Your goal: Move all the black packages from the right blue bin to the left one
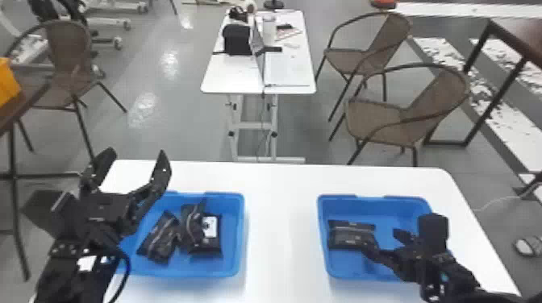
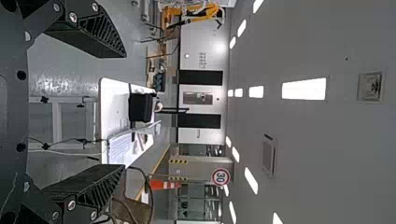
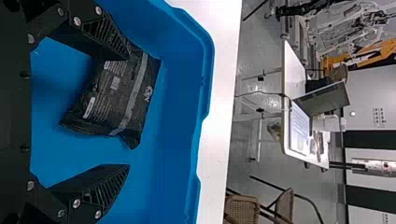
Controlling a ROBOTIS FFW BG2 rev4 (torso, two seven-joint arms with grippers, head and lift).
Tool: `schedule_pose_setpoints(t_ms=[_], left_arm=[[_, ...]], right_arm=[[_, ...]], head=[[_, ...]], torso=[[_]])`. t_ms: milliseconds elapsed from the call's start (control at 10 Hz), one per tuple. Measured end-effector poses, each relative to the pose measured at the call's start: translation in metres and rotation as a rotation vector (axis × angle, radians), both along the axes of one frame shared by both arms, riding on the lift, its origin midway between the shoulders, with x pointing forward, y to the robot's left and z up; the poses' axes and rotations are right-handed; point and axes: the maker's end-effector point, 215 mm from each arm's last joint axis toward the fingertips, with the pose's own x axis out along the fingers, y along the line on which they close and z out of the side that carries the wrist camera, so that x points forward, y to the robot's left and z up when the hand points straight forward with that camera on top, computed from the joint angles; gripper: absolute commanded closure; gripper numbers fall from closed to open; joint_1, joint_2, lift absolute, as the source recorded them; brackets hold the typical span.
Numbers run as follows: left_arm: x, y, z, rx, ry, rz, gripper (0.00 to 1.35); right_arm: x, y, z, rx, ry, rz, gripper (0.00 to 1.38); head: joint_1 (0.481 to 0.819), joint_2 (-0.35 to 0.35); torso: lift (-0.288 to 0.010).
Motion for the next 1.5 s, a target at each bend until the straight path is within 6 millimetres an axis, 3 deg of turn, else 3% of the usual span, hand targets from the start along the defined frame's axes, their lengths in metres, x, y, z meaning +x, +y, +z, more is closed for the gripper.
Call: schedule_pose_setpoints(t_ms=[400, 700, 1200, 1300, 1400, 1500], left_arm=[[0.000, 0.002, -0.002, -0.008, -0.002, 0.008, 0.20], [0.000, 0.003, -0.002, -0.011, -0.007, 0.011, 0.20], [-0.003, 0.006, -0.004, -0.017, -0.004, 0.017, 0.20], [-0.003, 0.006, -0.004, -0.017, -0.005, 0.018, 0.20], [-0.003, 0.007, -0.004, -0.018, -0.006, 0.019, 0.20], [-0.004, 0.007, -0.004, -0.019, -0.008, 0.021, 0.20]], right_arm=[[0.012, 0.012, -0.015, -0.012, 0.031, 0.024, 0.23], [0.017, 0.024, -0.021, -0.007, 0.044, 0.030, 0.38], [0.010, 0.013, -0.031, -0.057, 0.072, -0.013, 0.38], [0.010, 0.014, -0.032, -0.059, 0.079, -0.014, 0.45], [0.012, 0.017, -0.032, -0.059, 0.086, -0.012, 0.70], [0.013, 0.019, -0.033, -0.053, 0.098, -0.014, 0.83]], head=[[0.695, -0.011], [0.695, 0.003], [0.695, -0.005], [0.695, -0.004], [0.695, -0.001], [0.695, 0.004]], torso=[[0.000], [0.000], [0.000], [0.000], [0.000], [0.000]])
